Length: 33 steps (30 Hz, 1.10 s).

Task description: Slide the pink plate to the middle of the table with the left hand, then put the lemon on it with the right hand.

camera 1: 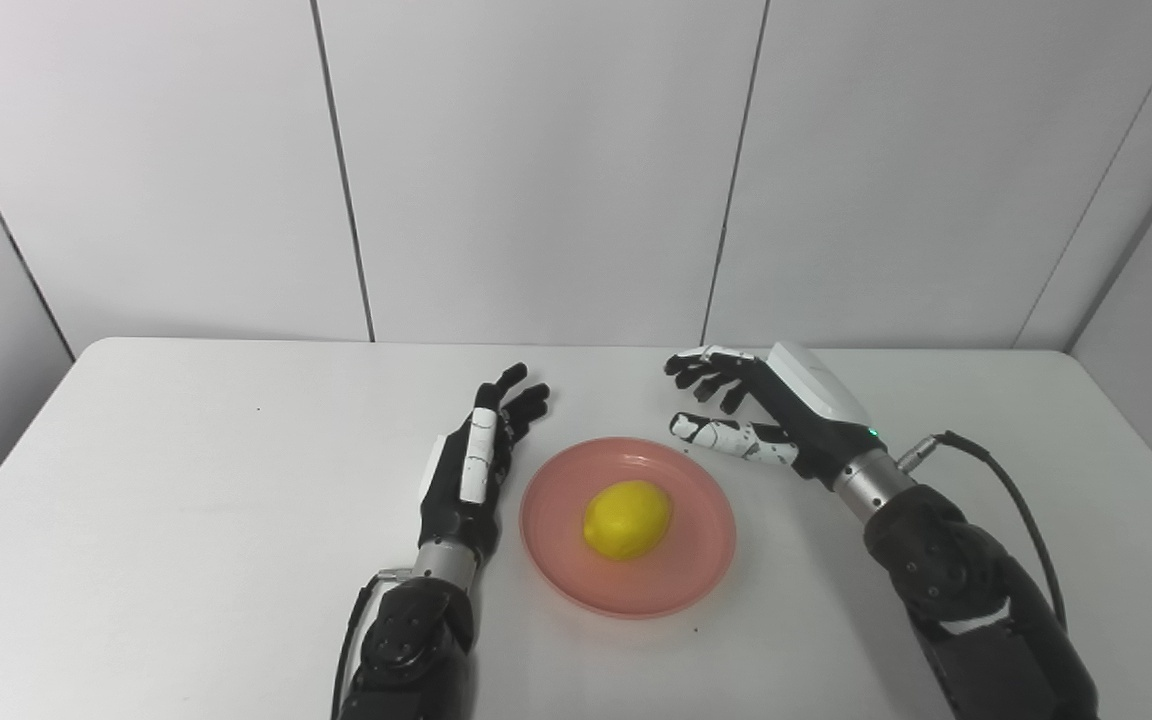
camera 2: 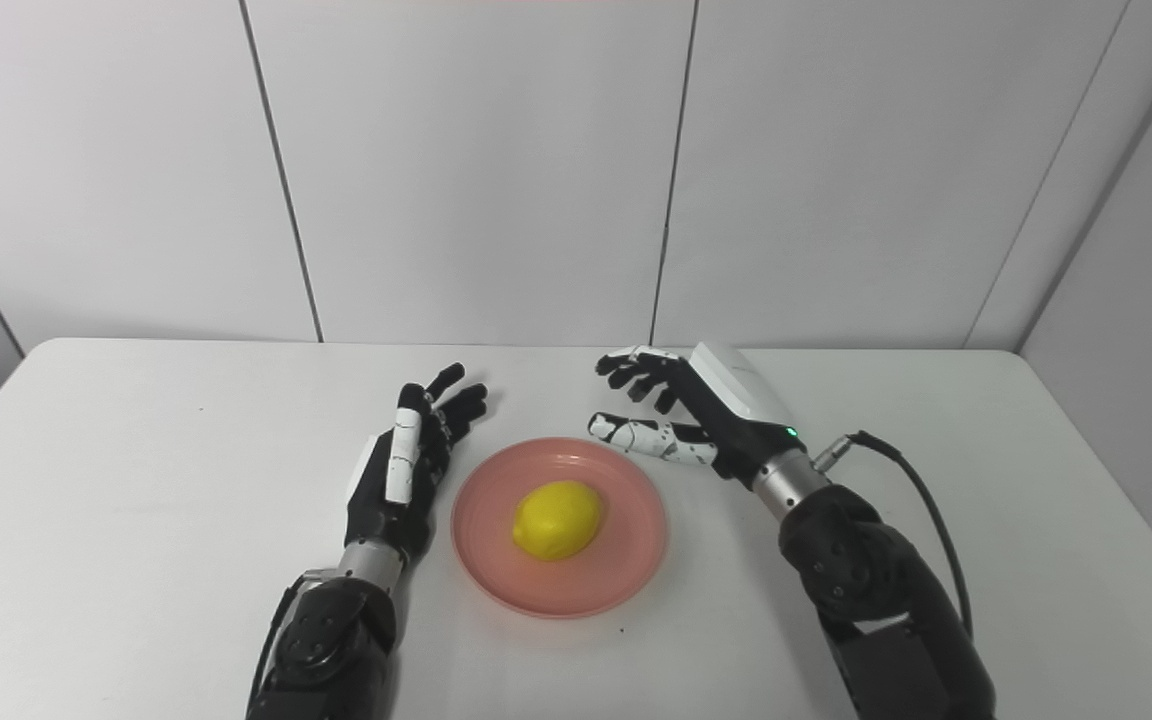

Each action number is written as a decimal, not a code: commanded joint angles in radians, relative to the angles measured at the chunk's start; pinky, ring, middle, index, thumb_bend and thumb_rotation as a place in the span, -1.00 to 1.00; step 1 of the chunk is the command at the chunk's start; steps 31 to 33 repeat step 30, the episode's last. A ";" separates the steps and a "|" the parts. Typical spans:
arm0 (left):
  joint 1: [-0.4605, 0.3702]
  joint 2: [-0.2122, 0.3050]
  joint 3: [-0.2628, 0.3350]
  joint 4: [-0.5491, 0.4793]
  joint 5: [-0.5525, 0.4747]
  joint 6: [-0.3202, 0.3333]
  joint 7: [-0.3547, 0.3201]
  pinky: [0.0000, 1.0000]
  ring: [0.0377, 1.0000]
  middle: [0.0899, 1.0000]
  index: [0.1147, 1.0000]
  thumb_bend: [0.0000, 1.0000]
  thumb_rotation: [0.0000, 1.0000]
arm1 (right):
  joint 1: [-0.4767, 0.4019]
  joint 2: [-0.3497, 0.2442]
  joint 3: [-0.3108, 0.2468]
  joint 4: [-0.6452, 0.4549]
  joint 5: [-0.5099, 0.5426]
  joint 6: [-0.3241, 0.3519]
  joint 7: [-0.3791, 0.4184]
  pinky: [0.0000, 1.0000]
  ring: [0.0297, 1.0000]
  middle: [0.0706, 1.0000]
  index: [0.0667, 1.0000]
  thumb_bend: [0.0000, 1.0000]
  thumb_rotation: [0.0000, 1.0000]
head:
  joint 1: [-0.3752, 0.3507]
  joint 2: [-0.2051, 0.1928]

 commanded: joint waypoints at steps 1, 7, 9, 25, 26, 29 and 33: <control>0.044 0.018 0.021 0.058 0.003 -0.003 0.020 0.99 0.81 0.76 0.76 0.70 0.97 | -0.014 0.026 -0.036 -0.007 0.082 0.005 -0.034 0.38 0.47 0.47 0.45 0.77 1.00 | 0.000 0.000; 0.040 0.019 0.043 0.062 0.010 -0.060 0.066 1.00 0.91 0.86 0.87 0.72 0.98 | 0.042 0.131 -0.129 0.069 0.245 0.012 -0.099 0.77 0.75 0.72 0.68 0.76 1.00 | 0.002 0.004; 0.039 0.015 0.049 0.060 0.015 -0.075 0.088 1.00 0.92 0.90 0.91 0.69 0.97 | 0.057 0.163 -0.151 0.099 0.288 -0.006 -0.121 0.84 0.83 0.80 0.75 0.70 1.00 | -0.001 0.004; 0.011 0.023 0.086 0.051 -0.044 -0.048 0.098 0.90 0.89 0.90 0.90 0.60 0.91 | 0.058 0.331 -0.318 0.284 0.576 -0.075 -0.269 1.00 1.00 1.00 1.00 0.58 1.00 | -0.004 0.009; 0.010 0.024 0.087 0.047 -0.047 -0.036 0.096 0.90 0.88 0.90 0.90 0.60 0.91 | 0.059 0.332 -0.319 0.287 0.581 -0.073 -0.273 1.00 1.00 1.00 0.99 0.56 1.00 | -0.004 0.009; 0.007 0.026 0.092 0.038 -0.058 -0.006 0.093 0.87 0.88 0.88 0.90 0.59 0.89 | 0.062 0.328 -0.312 0.306 0.579 -0.076 -0.279 1.00 1.00 1.00 1.00 0.53 1.00 | -0.009 0.008; 0.007 0.028 0.089 0.036 -0.050 0.003 0.097 0.86 0.87 0.88 0.90 0.59 0.89 | 0.062 0.327 -0.311 0.309 0.579 -0.075 -0.281 1.00 1.00 1.00 1.00 0.53 1.00 | -0.010 0.007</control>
